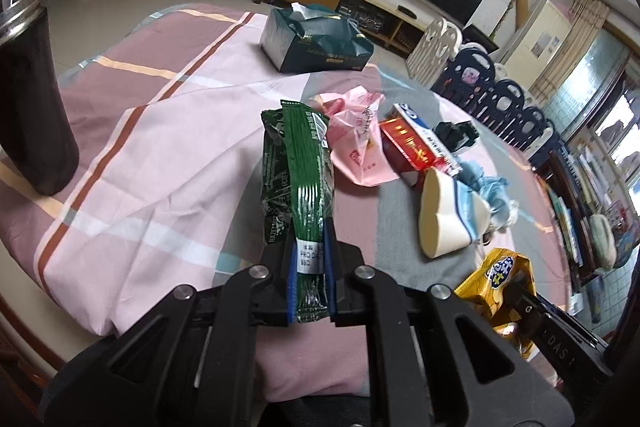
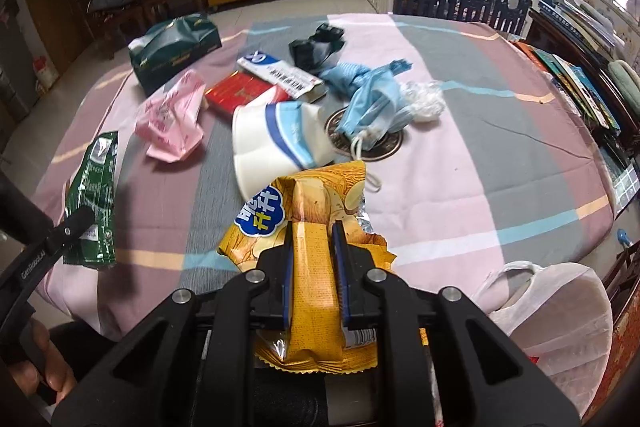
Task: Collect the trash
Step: 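Lift the long green bag and yellow chip bag above the table with both tools, then carry both bags over the white basket and open both tools to drop them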
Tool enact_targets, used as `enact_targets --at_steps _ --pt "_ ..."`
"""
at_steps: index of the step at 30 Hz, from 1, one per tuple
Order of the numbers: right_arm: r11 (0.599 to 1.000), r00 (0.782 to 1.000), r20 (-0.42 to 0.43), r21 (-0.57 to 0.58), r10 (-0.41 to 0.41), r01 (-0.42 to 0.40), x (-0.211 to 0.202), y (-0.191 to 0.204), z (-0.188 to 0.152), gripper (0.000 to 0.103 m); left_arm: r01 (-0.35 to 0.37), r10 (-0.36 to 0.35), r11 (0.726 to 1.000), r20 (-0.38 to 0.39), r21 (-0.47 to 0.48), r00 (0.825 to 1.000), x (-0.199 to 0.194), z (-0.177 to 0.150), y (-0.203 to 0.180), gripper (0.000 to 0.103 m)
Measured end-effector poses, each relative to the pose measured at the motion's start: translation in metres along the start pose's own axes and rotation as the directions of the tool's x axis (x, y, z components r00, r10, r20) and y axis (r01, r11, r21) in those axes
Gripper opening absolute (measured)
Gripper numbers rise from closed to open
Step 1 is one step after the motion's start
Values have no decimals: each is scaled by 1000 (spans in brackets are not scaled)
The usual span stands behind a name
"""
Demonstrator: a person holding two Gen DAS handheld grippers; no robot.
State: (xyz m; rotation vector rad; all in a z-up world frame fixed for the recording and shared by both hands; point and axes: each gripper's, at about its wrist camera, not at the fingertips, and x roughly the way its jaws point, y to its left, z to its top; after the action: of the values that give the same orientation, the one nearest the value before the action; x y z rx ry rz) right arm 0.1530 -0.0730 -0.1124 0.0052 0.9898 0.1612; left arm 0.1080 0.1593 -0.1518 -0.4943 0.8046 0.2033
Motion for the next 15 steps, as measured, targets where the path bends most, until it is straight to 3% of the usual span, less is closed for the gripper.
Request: enact_targets --at_steps 4,8,15 --pt "1000 1000 7 30 -6 6 -8 -13 4 18 95 -95 994 -1 -49 995 -1 1 4 12" --pt "999 998 43 19 -43 42 -28 -29 5 18 213 -213 975 5 -64 977 -4 1 2 12" --pt "992 990 92 82 -103 96 -88 -114 -13 18 344 -341 936 -51 73 939 -13 -11 -41 12"
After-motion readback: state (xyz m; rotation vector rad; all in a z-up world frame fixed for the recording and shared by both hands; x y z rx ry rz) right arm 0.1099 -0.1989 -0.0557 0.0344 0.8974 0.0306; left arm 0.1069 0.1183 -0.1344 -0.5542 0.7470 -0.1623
